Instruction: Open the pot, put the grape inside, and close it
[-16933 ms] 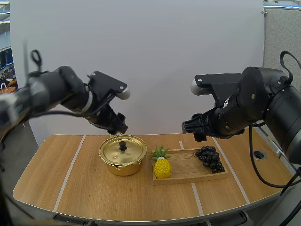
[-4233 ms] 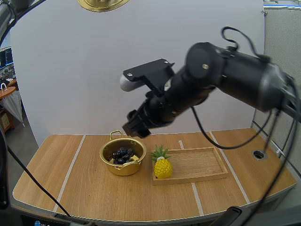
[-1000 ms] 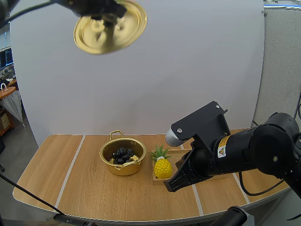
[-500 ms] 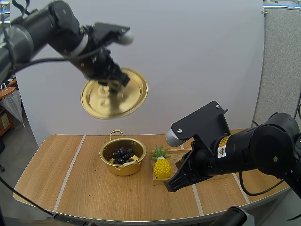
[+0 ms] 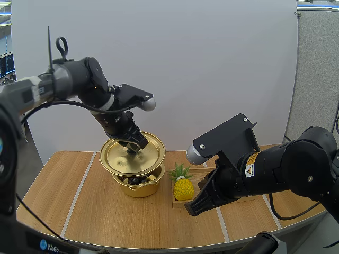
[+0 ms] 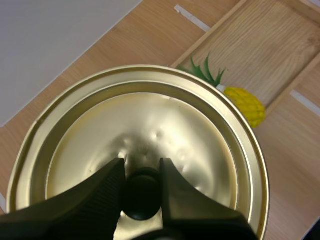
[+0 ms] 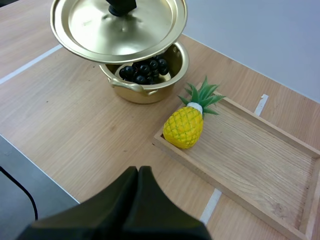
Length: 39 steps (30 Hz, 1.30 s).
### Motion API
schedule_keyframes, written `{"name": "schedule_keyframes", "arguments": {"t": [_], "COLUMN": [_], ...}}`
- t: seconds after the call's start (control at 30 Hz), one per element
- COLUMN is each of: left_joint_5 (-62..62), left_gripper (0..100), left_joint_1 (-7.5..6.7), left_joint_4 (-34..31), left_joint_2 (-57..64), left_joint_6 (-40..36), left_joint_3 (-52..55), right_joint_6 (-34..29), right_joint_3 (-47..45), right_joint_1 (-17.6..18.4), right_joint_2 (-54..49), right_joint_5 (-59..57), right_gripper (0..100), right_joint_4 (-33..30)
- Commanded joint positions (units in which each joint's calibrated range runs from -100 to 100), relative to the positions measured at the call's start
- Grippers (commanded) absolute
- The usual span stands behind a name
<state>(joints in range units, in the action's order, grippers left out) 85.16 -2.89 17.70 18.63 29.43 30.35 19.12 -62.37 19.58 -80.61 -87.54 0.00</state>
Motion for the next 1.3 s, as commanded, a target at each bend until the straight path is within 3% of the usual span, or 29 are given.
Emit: {"name": "schedule_keyframes", "arguments": {"t": [0.0,0.43,1.27], "left_joint_5": [-6.2,-19.0,-15.0], "left_gripper": [0,0,0], "left_joint_1": [-0.11,-0.11,-0.11], "left_joint_4": [0.5,1.1,3.4], "left_joint_2": [-2.9,-15.6,-21.9], "left_joint_6": [1.2,3.9,5.1], "left_joint_3": [0.1,-0.4,-2.0], "right_joint_6": [0.2,0.2,0.2], "right_joint_3": [-0.2,-0.2,-0.2], "right_joint_1": [-0.2,-0.2,-0.2], "right_joint_2": [-0.6,-0.6,-0.6], "right_joint_5": [1.1,1.1,1.1], "right_gripper": [0,0,0], "right_joint_4": [-0.7,-0.7,-0.7]}}
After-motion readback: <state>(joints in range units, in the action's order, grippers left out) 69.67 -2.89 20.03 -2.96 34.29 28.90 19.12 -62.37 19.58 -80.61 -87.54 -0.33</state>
